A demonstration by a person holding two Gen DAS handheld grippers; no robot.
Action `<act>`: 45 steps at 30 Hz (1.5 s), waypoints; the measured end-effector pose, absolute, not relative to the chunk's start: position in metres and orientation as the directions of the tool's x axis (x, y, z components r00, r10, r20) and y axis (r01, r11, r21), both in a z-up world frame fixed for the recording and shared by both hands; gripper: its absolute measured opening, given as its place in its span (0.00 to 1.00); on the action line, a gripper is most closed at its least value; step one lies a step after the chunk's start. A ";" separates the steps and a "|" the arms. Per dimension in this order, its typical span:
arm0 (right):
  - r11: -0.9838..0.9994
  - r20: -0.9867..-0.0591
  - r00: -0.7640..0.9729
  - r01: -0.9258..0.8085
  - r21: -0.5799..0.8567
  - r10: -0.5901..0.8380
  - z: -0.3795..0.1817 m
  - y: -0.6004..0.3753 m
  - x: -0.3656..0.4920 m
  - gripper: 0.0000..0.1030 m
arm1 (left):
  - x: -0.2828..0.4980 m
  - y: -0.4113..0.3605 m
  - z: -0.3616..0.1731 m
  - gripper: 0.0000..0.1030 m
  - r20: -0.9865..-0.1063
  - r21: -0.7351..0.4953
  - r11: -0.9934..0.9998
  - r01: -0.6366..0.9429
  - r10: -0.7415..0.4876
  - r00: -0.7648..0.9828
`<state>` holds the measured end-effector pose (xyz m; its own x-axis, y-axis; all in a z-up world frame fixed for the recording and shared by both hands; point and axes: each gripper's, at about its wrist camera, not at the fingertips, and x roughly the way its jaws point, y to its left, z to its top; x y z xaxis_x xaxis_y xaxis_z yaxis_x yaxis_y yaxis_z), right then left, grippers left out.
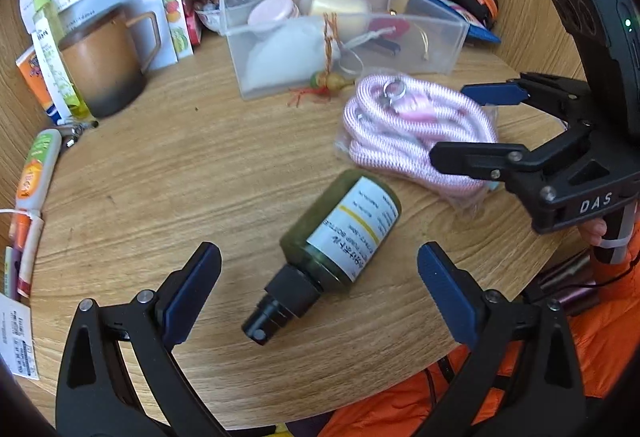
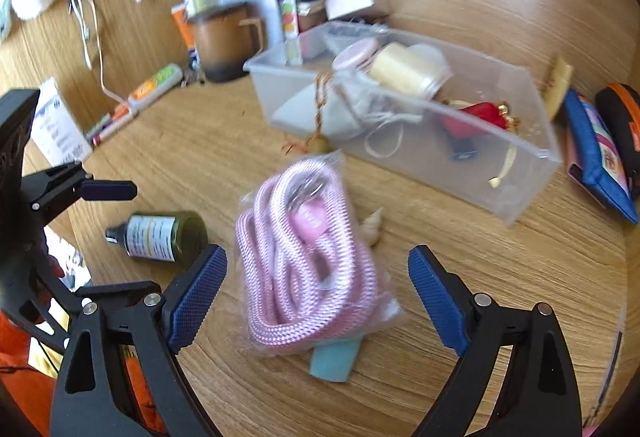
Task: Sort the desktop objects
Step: 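Grasp the green pump bottle with the left gripper while the right grasps the bagged pink rope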
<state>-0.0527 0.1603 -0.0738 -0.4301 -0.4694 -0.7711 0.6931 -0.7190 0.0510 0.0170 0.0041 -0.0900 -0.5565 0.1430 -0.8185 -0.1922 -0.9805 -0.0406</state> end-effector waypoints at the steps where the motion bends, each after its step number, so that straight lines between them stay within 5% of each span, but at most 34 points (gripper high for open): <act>1: -0.711 -0.777 -0.422 0.702 0.047 -0.468 -0.076 0.157 -0.052 0.88 | 0.016 0.004 -0.092 0.97 -0.820 -0.034 -0.982 -0.184 0.133 -0.556; 17: -0.634 -0.797 -0.417 0.771 -0.055 -0.437 -0.090 0.131 -0.054 0.86 | -0.003 -0.008 -0.102 0.96 -0.820 -0.048 -0.989 -0.142 0.120 -0.559; 28: -0.594 -0.809 -0.411 0.799 -0.097 -0.421 -0.094 0.123 -0.055 0.60 | -0.008 -0.010 -0.100 0.58 -0.810 -0.003 -0.993 -0.119 0.073 -0.582; 37: -0.591 -0.802 -0.391 0.805 -0.060 -0.451 -0.087 0.125 -0.052 0.54 | -0.006 -0.012 -0.097 0.55 -0.794 0.026 -0.997 -0.079 0.027 -0.607; 40: -0.594 -0.793 -0.391 0.803 -0.045 -0.468 -0.080 0.127 -0.051 0.53 | -0.006 -0.014 -0.093 0.40 -0.787 0.015 -0.997 -0.072 0.033 -0.616; 45: -0.609 -0.768 -0.396 0.793 -0.010 -0.503 -0.065 0.134 -0.053 0.53 | -0.005 -0.014 -0.092 0.40 -0.778 0.013 -0.998 -0.060 0.028 -0.627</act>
<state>-0.0530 0.1342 -0.0646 -0.3962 -0.5034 -0.7679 0.7930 -0.6091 -0.0099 -0.0055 -0.0136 -0.0916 -0.6273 0.0282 -0.7783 -0.0604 -0.9981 0.0125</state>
